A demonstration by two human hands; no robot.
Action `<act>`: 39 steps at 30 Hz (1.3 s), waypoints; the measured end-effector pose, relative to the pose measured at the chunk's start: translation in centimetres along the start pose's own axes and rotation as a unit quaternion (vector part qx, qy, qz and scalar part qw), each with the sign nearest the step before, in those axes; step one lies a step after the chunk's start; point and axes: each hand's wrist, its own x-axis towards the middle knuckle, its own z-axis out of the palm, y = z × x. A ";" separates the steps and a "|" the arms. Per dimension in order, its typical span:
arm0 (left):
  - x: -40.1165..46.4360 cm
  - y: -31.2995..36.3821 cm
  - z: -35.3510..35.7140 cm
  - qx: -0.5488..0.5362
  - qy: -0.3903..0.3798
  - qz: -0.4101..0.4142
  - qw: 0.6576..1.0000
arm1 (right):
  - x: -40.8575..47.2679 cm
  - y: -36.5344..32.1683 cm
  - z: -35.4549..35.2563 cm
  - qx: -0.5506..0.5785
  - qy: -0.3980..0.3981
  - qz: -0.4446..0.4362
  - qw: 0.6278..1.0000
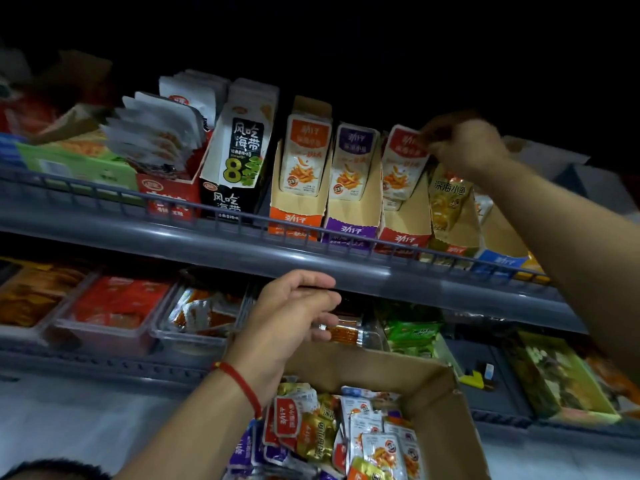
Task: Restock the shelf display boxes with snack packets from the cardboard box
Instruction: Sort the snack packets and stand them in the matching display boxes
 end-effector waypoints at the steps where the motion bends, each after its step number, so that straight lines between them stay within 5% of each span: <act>1: 0.0 0.0 -0.1 -0.001 0.002 -0.001 1.000 | 0.4 0.0 0.5 -0.016 -0.009 0.013 1.000; 8: 0.0 0.0 -0.2 0.008 -0.003 0.008 1.000 | 2.9 0.6 2.3 -0.107 -0.032 0.062 0.992; 26: 0.3 -0.3 0.1 0.035 0.002 0.006 0.999 | 2.6 0.0 3.1 -0.234 -0.034 0.003 0.972; 30: 0.2 -0.3 0.2 0.058 0.003 0.004 0.998 | 1.4 0.0 2.4 -0.217 0.000 -0.049 0.975; 35: 0.2 -1.1 0.4 0.116 0.008 -0.002 0.993 | -4.0 -0.2 0.8 -0.193 0.147 -0.196 0.950; 39: 0.2 -3.4 0.8 0.186 -0.009 -0.023 0.982 | -13.5 0.4 1.7 -0.063 0.108 -0.224 0.966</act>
